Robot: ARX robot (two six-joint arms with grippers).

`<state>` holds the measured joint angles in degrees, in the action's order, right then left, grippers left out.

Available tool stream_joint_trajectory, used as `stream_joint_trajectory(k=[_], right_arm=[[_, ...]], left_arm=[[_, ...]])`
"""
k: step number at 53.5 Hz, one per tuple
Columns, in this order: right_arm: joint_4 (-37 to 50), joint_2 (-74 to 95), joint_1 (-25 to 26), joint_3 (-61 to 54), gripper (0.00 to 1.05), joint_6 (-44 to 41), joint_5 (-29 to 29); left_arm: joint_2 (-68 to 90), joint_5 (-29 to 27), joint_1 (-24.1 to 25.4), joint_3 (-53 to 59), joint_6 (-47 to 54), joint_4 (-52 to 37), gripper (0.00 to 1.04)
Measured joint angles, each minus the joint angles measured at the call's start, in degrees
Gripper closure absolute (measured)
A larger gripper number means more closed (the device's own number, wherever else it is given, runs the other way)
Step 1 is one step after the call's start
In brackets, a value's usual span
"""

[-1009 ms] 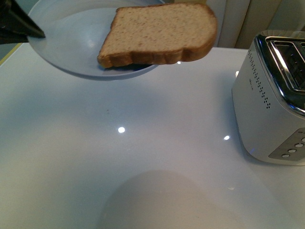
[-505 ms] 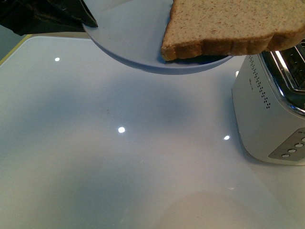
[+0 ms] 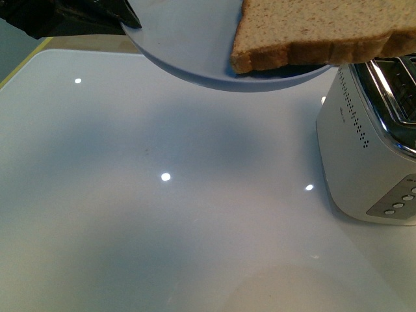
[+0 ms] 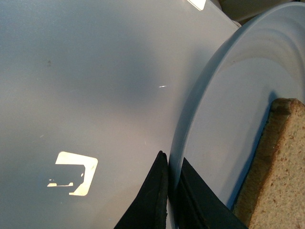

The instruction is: Left arm holds plate, right arm toasts bread

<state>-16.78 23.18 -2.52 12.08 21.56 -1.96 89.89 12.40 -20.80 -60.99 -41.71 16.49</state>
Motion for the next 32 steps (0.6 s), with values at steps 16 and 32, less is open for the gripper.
stream_joint_trajectory(k=[16,32], right_arm=[[18.23,22.56,-1.42,10.01,0.09,13.66,10.78],[37.13,44.46,-5.11,15.45,0.09,26.91,20.06]], left_arm=[[0.00,0.42,0.02,0.00,-0.17,-0.39,1.02],[0.00,0.66,0.02,0.04,-0.57,-0.74,1.02]])
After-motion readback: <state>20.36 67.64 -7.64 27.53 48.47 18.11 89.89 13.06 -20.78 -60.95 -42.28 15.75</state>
